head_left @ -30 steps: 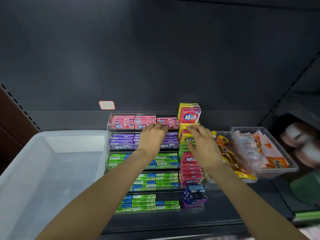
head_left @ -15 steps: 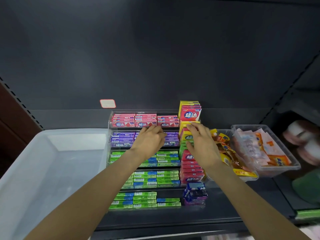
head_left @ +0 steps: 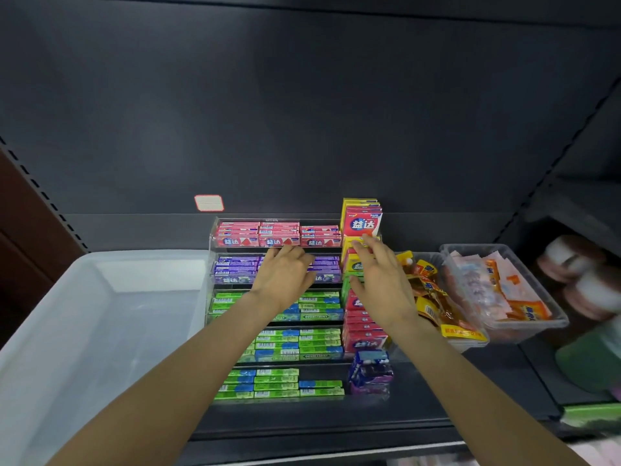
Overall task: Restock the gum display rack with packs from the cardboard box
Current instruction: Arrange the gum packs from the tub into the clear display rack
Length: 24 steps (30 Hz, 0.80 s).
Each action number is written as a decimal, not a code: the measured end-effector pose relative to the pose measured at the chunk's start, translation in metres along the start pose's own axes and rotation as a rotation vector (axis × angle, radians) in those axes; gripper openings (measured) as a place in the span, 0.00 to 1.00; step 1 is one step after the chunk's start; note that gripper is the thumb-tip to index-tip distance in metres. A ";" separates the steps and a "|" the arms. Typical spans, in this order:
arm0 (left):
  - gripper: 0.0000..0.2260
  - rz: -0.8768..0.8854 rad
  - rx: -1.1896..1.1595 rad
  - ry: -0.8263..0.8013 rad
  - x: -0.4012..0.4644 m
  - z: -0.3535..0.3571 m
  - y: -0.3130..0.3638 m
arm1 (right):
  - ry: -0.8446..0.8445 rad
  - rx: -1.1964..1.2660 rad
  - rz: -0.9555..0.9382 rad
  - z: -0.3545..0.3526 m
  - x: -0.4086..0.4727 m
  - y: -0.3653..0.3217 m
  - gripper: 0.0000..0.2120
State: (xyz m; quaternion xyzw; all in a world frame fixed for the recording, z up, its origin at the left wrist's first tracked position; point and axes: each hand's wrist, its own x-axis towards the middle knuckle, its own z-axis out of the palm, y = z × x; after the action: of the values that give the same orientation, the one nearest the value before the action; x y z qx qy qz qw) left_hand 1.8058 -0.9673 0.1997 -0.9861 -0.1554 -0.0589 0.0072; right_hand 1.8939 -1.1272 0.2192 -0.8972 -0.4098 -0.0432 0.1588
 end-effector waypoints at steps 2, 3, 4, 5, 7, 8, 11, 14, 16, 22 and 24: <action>0.19 -0.043 -0.097 0.039 -0.005 -0.007 0.000 | 0.038 0.043 -0.035 -0.002 -0.005 -0.010 0.26; 0.19 -0.071 -0.154 0.071 -0.010 -0.011 -0.002 | 0.053 0.068 -0.060 -0.001 -0.007 -0.017 0.25; 0.18 -0.101 -0.208 0.102 -0.017 -0.014 -0.005 | 0.057 0.099 -0.081 0.000 -0.010 -0.024 0.23; 0.17 -0.128 -0.256 0.133 -0.026 -0.018 -0.009 | 0.049 0.140 -0.093 0.002 -0.012 -0.033 0.22; 0.15 -0.165 -0.322 0.204 -0.049 -0.021 -0.023 | 0.020 0.230 -0.097 0.008 -0.016 -0.055 0.20; 0.14 -0.182 -0.348 0.241 -0.062 -0.022 -0.034 | -0.001 0.273 -0.099 0.013 -0.018 -0.068 0.19; 0.12 -0.267 -0.431 0.317 -0.105 -0.018 -0.077 | -0.084 0.350 -0.131 0.031 -0.027 -0.111 0.17; 0.09 -0.369 -0.465 0.234 -0.143 -0.007 -0.127 | -0.176 0.377 -0.155 0.056 -0.038 -0.155 0.19; 0.10 -0.363 -0.482 0.136 -0.164 0.005 -0.157 | -0.258 0.375 -0.132 0.074 -0.047 -0.182 0.21; 0.17 -0.110 -0.527 -0.320 -0.199 0.043 -0.197 | -0.418 0.370 0.107 0.113 -0.083 -0.234 0.34; 0.20 -0.014 -0.550 -0.413 -0.207 0.056 -0.195 | -0.416 0.375 0.169 0.117 -0.093 -0.244 0.36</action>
State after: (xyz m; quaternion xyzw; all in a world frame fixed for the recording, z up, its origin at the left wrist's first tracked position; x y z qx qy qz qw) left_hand 1.5568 -0.8432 0.1186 -0.9412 -0.1385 0.1023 -0.2907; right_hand 1.6437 -1.0068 0.1499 -0.8728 -0.3584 0.2313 0.2373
